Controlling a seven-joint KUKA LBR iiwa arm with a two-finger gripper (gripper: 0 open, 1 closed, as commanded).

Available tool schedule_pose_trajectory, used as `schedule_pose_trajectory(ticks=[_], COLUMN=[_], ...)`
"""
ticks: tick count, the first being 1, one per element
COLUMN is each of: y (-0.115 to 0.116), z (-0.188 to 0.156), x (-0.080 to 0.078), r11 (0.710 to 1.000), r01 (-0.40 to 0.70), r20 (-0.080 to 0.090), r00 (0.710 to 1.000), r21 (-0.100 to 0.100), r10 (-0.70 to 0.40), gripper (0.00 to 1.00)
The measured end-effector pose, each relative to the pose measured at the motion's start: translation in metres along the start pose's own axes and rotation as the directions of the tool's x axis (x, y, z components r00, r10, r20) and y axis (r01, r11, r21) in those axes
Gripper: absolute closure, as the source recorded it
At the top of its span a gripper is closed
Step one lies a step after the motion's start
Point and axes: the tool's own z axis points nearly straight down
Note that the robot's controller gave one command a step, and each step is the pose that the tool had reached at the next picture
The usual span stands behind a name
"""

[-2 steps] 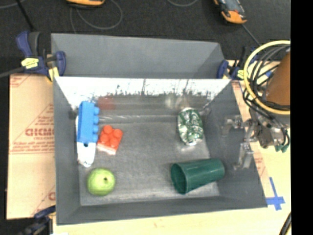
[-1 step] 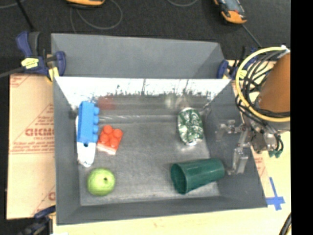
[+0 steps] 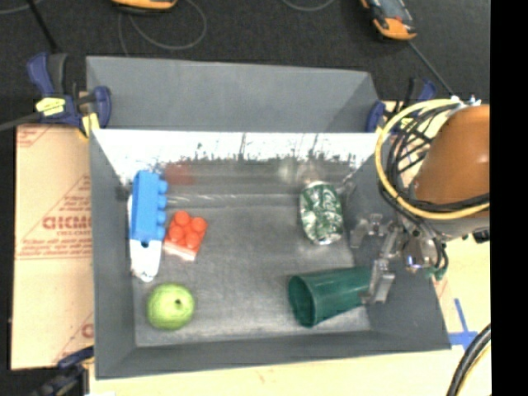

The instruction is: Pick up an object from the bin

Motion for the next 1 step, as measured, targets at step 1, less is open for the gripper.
schedule_pose_trajectory(ticks=[1], y=[0.0090], z=[0.0509], x=[-0.0172], r11=[0.996], r01=[-0.095], r20=[0.002], r00=[0.996], r21=[-0.001], r10=[0.095], gripper=[0.00])
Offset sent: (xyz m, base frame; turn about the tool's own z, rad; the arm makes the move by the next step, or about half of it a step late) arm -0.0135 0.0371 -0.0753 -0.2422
